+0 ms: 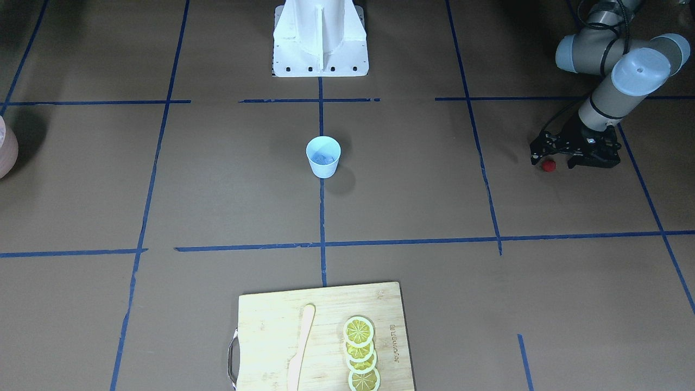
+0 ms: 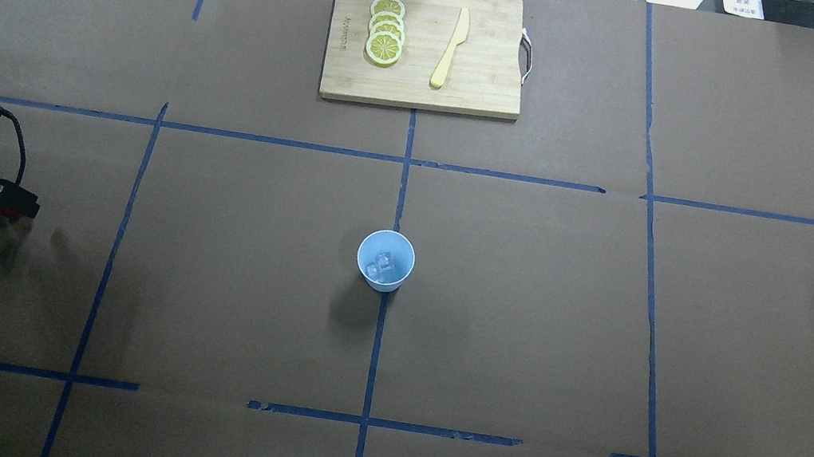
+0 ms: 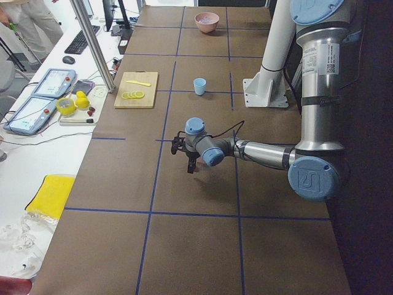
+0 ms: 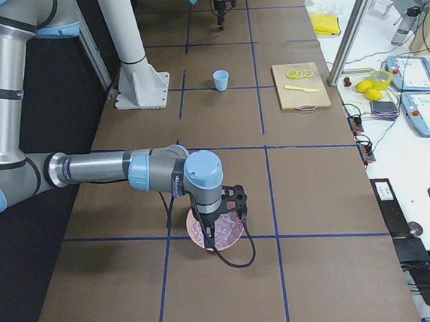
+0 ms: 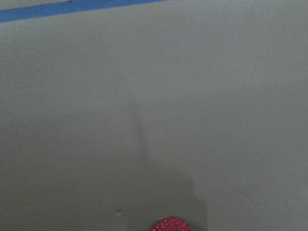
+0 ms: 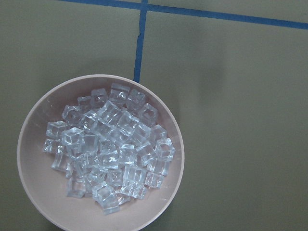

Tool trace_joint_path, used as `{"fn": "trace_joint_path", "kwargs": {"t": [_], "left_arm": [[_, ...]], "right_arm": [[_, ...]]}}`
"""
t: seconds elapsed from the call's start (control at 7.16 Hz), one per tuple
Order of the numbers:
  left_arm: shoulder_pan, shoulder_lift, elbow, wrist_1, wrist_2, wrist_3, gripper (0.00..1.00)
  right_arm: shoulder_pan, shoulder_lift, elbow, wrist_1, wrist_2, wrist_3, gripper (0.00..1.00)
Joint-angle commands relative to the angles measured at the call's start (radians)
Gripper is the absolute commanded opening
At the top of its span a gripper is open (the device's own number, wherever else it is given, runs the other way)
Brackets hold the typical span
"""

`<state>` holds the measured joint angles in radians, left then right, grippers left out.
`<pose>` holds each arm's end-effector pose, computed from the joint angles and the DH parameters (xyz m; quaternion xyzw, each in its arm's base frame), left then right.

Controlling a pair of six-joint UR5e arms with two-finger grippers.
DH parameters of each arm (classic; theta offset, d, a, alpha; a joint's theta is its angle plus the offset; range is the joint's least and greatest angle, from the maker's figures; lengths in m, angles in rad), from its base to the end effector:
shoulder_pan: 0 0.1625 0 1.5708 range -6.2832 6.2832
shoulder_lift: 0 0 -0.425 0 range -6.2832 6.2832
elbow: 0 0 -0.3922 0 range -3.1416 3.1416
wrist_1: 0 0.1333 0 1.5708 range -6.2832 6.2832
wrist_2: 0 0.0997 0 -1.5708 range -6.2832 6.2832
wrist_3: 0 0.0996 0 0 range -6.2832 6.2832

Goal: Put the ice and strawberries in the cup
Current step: 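Lower the left gripper onto the red strawberry and grasp it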

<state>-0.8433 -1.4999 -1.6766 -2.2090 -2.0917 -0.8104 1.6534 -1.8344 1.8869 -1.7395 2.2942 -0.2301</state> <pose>0.2658 -0.4244 0.5781 0.0603 0.3966 0.0472 0.9148 0.0978 -0.3645 0.6379 0.0014 -0.3574 -0.0483 0.9327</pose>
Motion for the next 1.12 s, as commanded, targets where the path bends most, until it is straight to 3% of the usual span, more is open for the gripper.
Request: {"fn": "trace_joint_path", "kwargs": {"t": [0.0,0.14,0.28,0.42,0.7,0.84,0.98], "left_arm": [[0.001,0.001,0.000,0.002,-0.001,-0.004,0.59],[0.001,0.003,0.000,0.002,-0.001,-0.004,0.25],[0.000,0.006,-0.005,0.002,0.002,-0.003,0.07],[-0.002,0.009,-0.012,0.002,0.004,0.002,0.02],[-0.007,0.010,-0.053,0.014,-0.005,0.005,0.00],[-0.010,0.006,-0.121,0.084,-0.013,0.004,0.00],[-0.011,-0.003,-0.229,0.230,-0.014,0.003,0.00]], "right_arm": [[0.000,0.000,0.000,0.000,-0.001,0.000,0.99],[0.000,0.000,0.000,0.000,0.001,0.000,0.99],[-0.001,0.000,0.000,0.000,-0.001,0.000,0.99],[-0.001,0.000,0.000,0.000,0.001,0.001,0.99],[0.000,0.000,0.001,0.000,0.001,0.002,0.99],[0.000,0.000,0.001,0.000,0.001,0.002,0.99],[-0.001,0.000,0.001,0.000,0.001,0.002,0.99]]}}
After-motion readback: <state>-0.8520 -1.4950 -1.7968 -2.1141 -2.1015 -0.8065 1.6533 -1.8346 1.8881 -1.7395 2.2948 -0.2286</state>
